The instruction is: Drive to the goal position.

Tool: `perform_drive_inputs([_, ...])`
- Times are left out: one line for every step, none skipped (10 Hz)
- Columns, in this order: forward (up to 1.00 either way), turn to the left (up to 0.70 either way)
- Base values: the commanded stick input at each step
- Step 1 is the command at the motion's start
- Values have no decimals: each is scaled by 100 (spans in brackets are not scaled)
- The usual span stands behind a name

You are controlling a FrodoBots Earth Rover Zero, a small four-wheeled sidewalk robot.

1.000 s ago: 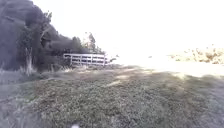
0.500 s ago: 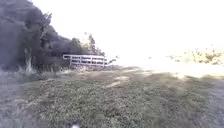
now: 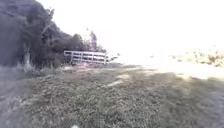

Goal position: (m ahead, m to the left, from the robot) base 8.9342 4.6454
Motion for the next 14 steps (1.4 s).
perform_drive_inputs([45, -27])
perform_drive_inputs([45, -27])
perform_drive_inputs([45, -27])
perform_drive_inputs([45, -27])
perform_drive_inputs([45, -27])
perform_drive_inputs([45, -27])
perform_drive_inputs([45, -27])
perform_drive_inputs([45, -27])
perform_drive_inputs([45, -27])
perform_drive_inputs([45, -27])
perform_drive_inputs([45, -27])
perform_drive_inputs([45, -27])
perform_drive_inputs([45, -27])
perform_drive_inputs([45, -27])
